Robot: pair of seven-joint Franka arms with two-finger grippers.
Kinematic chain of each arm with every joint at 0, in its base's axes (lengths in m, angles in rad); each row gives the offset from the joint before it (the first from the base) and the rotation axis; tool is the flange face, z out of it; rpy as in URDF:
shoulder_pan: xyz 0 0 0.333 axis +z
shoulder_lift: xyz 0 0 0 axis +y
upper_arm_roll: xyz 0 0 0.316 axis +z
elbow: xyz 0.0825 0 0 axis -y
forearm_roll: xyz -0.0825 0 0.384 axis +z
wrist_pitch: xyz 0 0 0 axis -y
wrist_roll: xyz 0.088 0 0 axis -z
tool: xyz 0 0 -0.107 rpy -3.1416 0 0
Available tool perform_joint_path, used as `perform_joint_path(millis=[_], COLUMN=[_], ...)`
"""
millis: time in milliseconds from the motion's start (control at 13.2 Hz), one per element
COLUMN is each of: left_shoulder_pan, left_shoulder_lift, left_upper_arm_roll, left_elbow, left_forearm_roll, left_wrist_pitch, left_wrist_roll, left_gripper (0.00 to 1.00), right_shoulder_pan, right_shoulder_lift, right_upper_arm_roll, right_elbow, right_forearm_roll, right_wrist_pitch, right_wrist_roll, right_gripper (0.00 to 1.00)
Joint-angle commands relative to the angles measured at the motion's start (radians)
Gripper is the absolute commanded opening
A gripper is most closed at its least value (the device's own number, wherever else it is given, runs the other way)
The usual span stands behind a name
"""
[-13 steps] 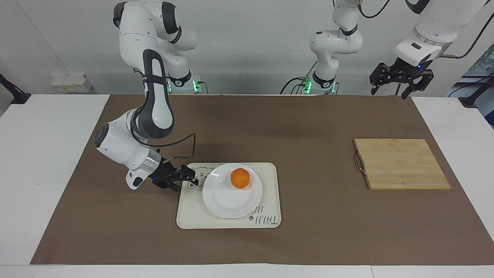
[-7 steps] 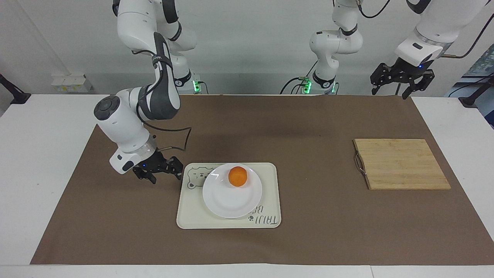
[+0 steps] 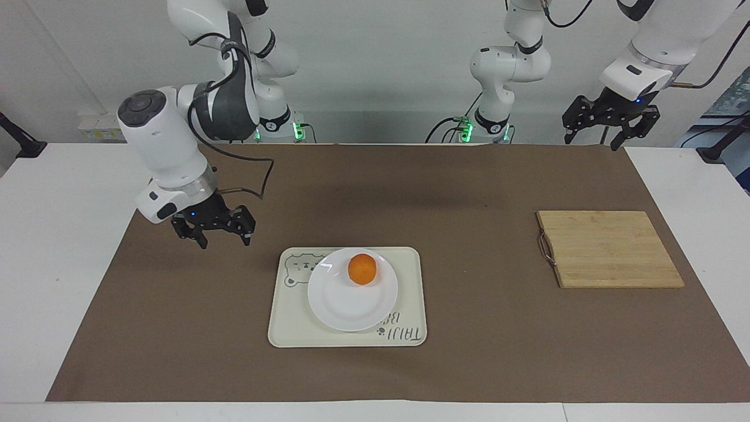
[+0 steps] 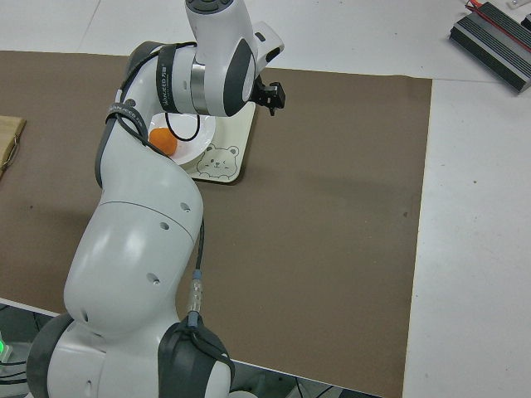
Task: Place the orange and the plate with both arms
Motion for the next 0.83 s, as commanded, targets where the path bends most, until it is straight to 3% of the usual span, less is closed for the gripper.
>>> perform_joint_path(millis=[0,758], left_shoulder_pan=[0.003,0.004], left_shoulder_lift=[-0.026,-0.024], left_upper_arm_roll=[-0.001,-0.001], left_elbow=[-0.026,-0.025], left_forearm_roll=[0.013,0.013], left_wrist_pitch=[0.009,0.009], left_wrist_roll=[-0.012,-0.009], left_gripper=[1.0,1.0], right_shoulder_pan=[-0.029,-0.052], right_shoulder_lift=[-0.078,-0.29], right_upper_arm_roll=[0.005,-0.026], right_elbow=[-0.016,0.037], right_forearm_roll=[-0.044,-0.078], right_wrist_pitch=[-0.08,-0.409], right_wrist_roll=[0.018,0.021], right_gripper=[1.0,1.0])
